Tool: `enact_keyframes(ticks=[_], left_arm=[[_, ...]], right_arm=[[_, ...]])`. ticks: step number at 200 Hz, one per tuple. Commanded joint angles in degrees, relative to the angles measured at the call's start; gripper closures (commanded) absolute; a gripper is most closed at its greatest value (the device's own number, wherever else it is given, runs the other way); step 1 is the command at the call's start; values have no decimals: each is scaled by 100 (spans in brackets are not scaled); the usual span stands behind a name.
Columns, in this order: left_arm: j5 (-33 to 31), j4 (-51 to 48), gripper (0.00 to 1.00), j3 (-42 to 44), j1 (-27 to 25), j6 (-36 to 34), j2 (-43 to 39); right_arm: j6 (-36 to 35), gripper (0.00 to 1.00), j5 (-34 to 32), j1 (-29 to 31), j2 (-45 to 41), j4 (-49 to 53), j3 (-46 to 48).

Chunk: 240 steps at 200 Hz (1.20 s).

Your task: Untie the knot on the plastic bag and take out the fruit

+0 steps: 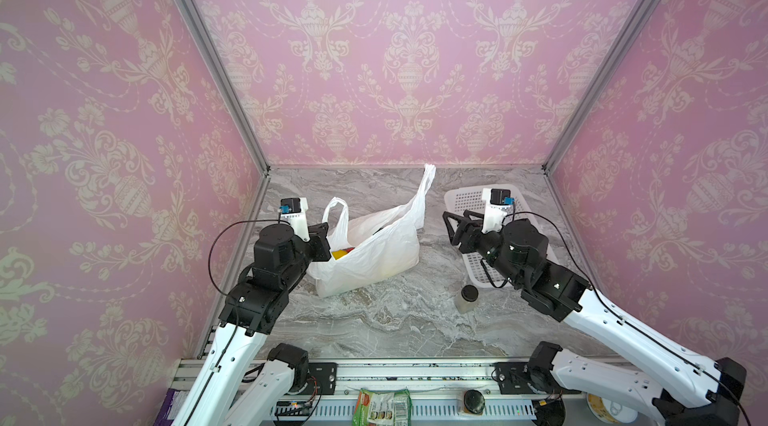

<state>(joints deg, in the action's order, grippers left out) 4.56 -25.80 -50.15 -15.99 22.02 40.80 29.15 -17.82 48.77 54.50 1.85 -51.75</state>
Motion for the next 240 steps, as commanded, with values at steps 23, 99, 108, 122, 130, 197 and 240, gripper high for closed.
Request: enact_keyframes(ticks=[23, 99, 108, 122, 130, 197, 240], left_arm=[[283, 393, 100, 328, -270, 188, -498], [195, 241, 100, 568, -351, 189, -845], [195, 219, 100, 576, -355, 193, -887], [195, 210, 100, 587, -355, 190, -949], [195, 194, 100, 590, -352, 181, -977], [69, 104, 100, 535, -352, 111, -1063], [-772, -501, 62, -174, -355, -27, -1035]], right_arm=[[-111, 25, -297, 1395, 1138, -706, -349], [882, 13, -414, 1552, 2832, -1445, -1049], [961, 13, -457, 1502, 2942, -1467, -1097], [1108, 13, -457, 1389, 3092, -1475, -1141], [1171, 13, -442, 1334, 3138, -1523, -1112], [1315, 79, -722, 1255, 2812, -1890, -428], [1409, 100, -804, 1243, 2417, -2256, 296]])
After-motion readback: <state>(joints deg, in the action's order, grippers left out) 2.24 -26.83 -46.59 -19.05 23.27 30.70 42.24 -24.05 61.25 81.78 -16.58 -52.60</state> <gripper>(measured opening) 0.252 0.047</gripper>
